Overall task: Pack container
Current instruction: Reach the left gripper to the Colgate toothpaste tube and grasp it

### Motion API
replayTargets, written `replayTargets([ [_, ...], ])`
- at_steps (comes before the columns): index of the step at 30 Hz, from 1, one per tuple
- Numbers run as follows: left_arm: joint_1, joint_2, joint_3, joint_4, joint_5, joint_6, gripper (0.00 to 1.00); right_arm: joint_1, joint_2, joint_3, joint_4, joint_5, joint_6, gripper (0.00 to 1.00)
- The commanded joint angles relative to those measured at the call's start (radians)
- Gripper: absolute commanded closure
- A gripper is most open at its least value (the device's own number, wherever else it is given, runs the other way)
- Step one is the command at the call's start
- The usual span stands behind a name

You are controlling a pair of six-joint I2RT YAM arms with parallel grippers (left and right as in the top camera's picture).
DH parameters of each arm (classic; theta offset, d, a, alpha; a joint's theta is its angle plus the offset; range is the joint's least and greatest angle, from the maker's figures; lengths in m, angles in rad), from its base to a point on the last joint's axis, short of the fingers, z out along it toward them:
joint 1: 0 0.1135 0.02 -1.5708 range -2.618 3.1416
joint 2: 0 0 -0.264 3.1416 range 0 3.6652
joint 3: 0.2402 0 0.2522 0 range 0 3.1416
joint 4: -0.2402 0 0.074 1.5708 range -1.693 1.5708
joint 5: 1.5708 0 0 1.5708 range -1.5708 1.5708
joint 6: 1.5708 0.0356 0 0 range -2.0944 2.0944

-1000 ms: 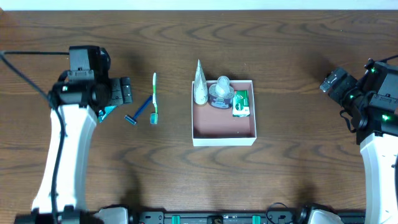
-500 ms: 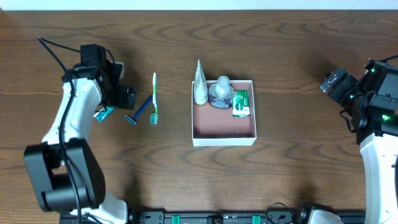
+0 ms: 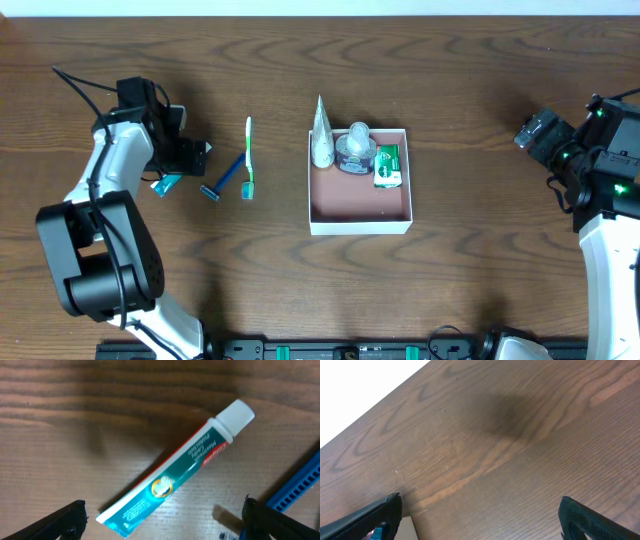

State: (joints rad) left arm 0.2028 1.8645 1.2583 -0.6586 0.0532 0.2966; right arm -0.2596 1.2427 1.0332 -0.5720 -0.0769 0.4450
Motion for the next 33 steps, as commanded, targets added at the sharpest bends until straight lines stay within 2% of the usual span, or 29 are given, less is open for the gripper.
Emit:
replayTargets([
  [1,0.003,0.039,0.011,0.018,0.008,0.024,0.01,-0.008,-0.001,0.007,-0.001,0.006,0.014,0.01],
  [9,0.003,0.108,0.01,0.053,0.011,0.025,0.04,-0.008,-0.001,0.007,-0.001,0.006,0.014,0.01],
  [19,0.003,0.122,0.01,0.063,0.056,0.024,0.48,-0.009,-0.001,0.007,-0.001,0.006,0.014,0.01],
  [20,0.003,0.122,0.01,0.062,0.061,0.023,0.54,-0.009,-0.001,0.007,-0.001,0.006,0.014,0.01],
  [22,0.003,0.122,0.01,0.062,0.067,-0.005,0.67,-0.009,-0.001,0.007,-0.001,0.006,0.014,0.01],
  [26,0.003,0.122,0.01,0.062,0.067,-0.108,0.85,-0.009,-0.001,0.007,-0.001,0.006,0.014,0.01],
  [33,0.003,0.1,0.015,0.045,0.071,-0.214,0.89,-0.008,-0.001,0.007,-0.001,0.006,0.014,0.01],
])
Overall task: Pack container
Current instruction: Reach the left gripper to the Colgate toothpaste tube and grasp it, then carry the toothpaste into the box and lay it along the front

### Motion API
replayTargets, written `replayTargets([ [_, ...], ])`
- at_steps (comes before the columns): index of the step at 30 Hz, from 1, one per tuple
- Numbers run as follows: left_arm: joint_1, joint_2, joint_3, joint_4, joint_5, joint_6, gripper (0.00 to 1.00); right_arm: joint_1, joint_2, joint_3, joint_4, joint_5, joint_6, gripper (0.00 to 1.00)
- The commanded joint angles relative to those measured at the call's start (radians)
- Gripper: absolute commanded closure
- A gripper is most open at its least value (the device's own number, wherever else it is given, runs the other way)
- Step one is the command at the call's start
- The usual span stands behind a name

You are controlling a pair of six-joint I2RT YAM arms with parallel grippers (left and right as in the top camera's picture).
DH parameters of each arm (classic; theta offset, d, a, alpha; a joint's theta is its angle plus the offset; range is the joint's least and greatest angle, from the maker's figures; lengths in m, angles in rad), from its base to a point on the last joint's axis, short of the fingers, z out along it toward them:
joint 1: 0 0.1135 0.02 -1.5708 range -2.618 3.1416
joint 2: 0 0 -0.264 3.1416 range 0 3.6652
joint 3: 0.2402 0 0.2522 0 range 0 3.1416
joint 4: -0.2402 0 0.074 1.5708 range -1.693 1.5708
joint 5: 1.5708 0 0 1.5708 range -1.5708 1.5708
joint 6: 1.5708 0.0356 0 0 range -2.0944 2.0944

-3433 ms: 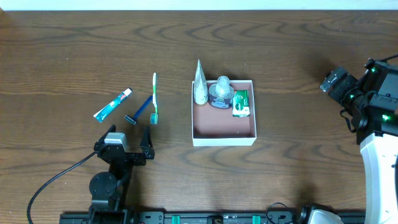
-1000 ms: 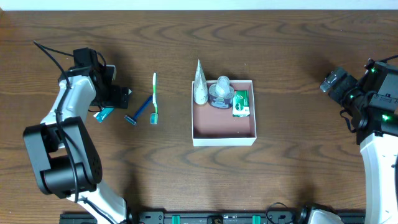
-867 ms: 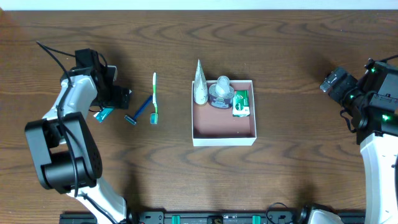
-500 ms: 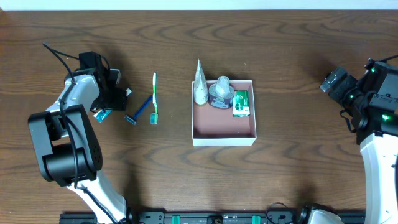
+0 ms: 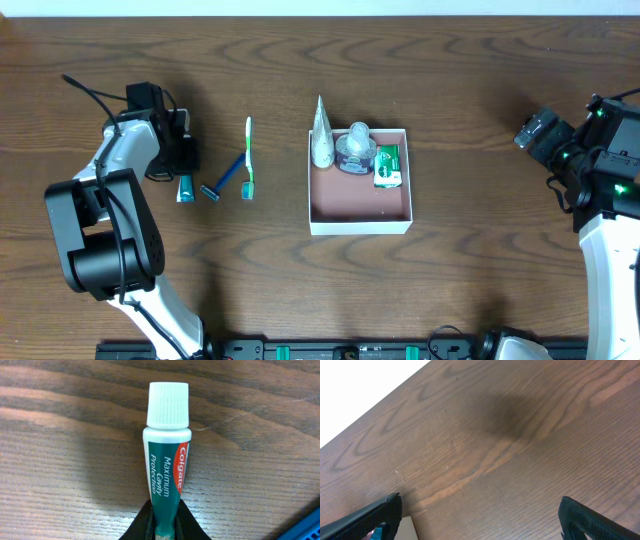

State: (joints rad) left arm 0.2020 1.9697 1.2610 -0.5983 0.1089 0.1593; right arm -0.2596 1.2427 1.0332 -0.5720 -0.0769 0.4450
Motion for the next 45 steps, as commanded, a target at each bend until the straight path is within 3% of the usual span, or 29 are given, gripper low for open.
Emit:
replayTargets([
  [1,0.003,-0.017,0.021,-0.029,0.024,-0.083,0.89,-0.009,-0.001,0.007,-0.001,0.006,0.014,0.01],
  [6,0.003,-0.115,0.112,-0.132,0.1,-0.082,0.89,-0.008,-0.001,0.007,-0.001,0.006,0.014,0.01],
  [13,-0.026,-0.336,0.216,-0.253,0.454,0.007,0.89,-0.009,-0.001,0.007,-0.001,0.006,0.014,0.01],
  [18,-0.14,-0.5,0.216,-0.316,0.695,0.19,0.89,-0.008,-0.001,0.007,-0.001,0.006,0.014,0.01],
  [21,-0.255,-0.57,0.216,-0.325,0.743,0.207,0.89,-0.008,-0.001,0.007,-0.001,0.006,0.014,0.01],
  [27,-0.505,-0.584,0.216,-0.324,0.688,0.241,0.93,-0.008,-0.001,0.007,-0.001,0.006,0.014,0.01],
  [33,-0.706,-0.487,0.215,-0.325,0.335,0.241,0.93,-0.009,-0.001,0.007,-0.001,0.006,0.014,0.01],
  [38,-0.803,-0.373,0.215,-0.325,0.161,0.323,0.93,-0.008,-0.001,0.007,-0.001,0.006,0.014,0.01],
  [45,-0.853,-0.252,0.215,-0.325,0.133,0.448,0.93,-0.008,-0.001,0.007,-0.001,0.006,0.014,0.01],
])
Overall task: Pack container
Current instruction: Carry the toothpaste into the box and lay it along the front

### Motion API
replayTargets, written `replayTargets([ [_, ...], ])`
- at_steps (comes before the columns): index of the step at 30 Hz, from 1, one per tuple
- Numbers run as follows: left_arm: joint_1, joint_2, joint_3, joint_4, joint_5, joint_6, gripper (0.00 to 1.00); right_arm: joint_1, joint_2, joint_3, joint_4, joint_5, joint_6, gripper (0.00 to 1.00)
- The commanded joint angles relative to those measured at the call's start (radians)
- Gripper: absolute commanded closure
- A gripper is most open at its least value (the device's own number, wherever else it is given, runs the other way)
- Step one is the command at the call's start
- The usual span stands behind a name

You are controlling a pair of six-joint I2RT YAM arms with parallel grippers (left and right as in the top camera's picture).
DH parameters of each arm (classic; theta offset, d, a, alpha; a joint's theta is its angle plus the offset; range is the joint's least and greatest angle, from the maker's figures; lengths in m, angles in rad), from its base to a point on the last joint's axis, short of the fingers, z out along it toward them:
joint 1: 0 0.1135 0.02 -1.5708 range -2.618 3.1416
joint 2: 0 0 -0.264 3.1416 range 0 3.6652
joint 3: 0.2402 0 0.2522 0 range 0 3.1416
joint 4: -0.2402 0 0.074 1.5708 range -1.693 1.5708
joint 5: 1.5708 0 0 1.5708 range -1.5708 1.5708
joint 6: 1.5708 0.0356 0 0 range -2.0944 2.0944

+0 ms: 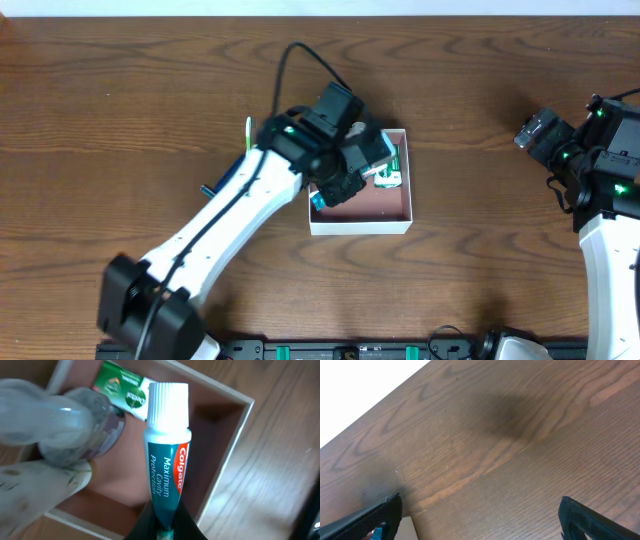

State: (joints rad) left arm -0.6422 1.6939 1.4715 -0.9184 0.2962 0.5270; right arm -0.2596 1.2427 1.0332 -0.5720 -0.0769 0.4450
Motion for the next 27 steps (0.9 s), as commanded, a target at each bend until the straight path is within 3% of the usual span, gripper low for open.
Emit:
replayTargets([
  [1,-0.011,0.039,0.004,-0.005,-0.055,0.093,0.94,-0.009,-0.001,0.007,-0.001,0.006,0.014,0.01],
  [7,-0.032,0.085,0.004,-0.009,-0.054,0.188,0.94,-0.009,-0.001,0.007,-0.001,0.006,0.014,0.01],
  [15,-0.1,0.089,0.004,-0.009,-0.079,0.413,0.94,-0.009,-0.001,0.007,-0.001,0.006,0.014,0.01],
  [23,-0.143,0.089,0.004,-0.013,-0.142,0.43,0.93,-0.009,-0.001,0.007,-0.001,0.006,0.014,0.01],
  [24,-0.143,0.089,0.004,-0.013,-0.141,0.43,0.88,-0.009,-0.001,0.007,-0.001,0.006,0.014,0.01],
  [26,-0.143,0.089,0.004,-0.013,-0.141,0.43,0.59,-0.008,-0.001,0.007,-0.001,0.006,0.014,0.01],
  [27,-0.143,0.089,0.004,-0.013,-0.141,0.43,0.5,-0.008,-0.001,0.007,-0.001,0.006,0.014,0.01],
])
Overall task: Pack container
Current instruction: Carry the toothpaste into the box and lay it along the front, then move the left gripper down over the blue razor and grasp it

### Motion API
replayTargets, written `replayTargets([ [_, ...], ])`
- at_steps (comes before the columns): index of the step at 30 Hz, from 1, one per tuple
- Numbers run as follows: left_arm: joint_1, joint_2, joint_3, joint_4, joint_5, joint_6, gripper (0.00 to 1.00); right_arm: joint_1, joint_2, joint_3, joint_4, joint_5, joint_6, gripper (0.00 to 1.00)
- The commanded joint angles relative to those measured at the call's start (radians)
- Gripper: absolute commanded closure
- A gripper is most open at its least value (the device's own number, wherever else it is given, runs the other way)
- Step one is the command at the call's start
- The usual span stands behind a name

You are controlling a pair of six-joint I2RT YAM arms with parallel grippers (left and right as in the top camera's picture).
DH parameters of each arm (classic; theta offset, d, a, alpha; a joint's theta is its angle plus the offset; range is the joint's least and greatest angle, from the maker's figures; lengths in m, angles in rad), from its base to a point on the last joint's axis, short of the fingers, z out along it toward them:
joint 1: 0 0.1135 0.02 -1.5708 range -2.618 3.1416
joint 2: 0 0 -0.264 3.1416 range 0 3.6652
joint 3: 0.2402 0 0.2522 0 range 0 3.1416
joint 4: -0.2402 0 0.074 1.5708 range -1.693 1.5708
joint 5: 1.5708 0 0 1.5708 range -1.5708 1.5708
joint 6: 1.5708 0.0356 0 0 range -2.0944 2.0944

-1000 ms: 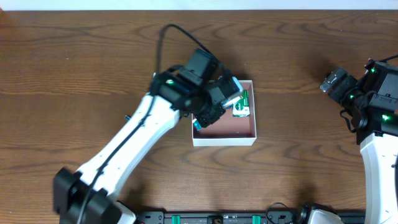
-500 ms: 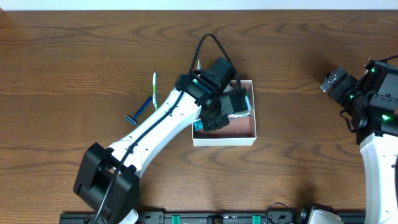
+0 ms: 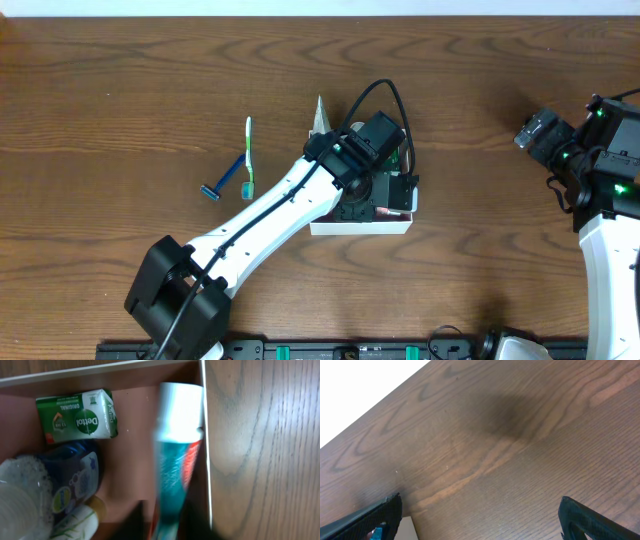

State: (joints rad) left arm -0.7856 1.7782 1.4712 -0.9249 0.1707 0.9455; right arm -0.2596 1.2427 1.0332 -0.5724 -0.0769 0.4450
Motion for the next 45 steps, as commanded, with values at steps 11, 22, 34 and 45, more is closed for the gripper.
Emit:
replayTargets([
  [11,-0.009,-0.104,0.007,0.011,-0.014,-0.207,0.34,-0.008,-0.001,0.007,0.0,0.006,0.014,0.01],
  [22,0.02,-0.555,0.006,0.003,-0.153,-0.563,0.33,-0.009,-0.001,0.007,0.0,0.006,0.014,0.01],
  [34,0.444,-0.514,-0.038,-0.05,-0.389,-0.899,0.23,-0.008,-0.001,0.007,0.0,0.006,0.014,0.01],
  [45,0.676,-0.101,-0.051,-0.019,-0.193,-0.882,0.23,-0.009,-0.001,0.007,0.0,0.006,0.014,0.01],
])
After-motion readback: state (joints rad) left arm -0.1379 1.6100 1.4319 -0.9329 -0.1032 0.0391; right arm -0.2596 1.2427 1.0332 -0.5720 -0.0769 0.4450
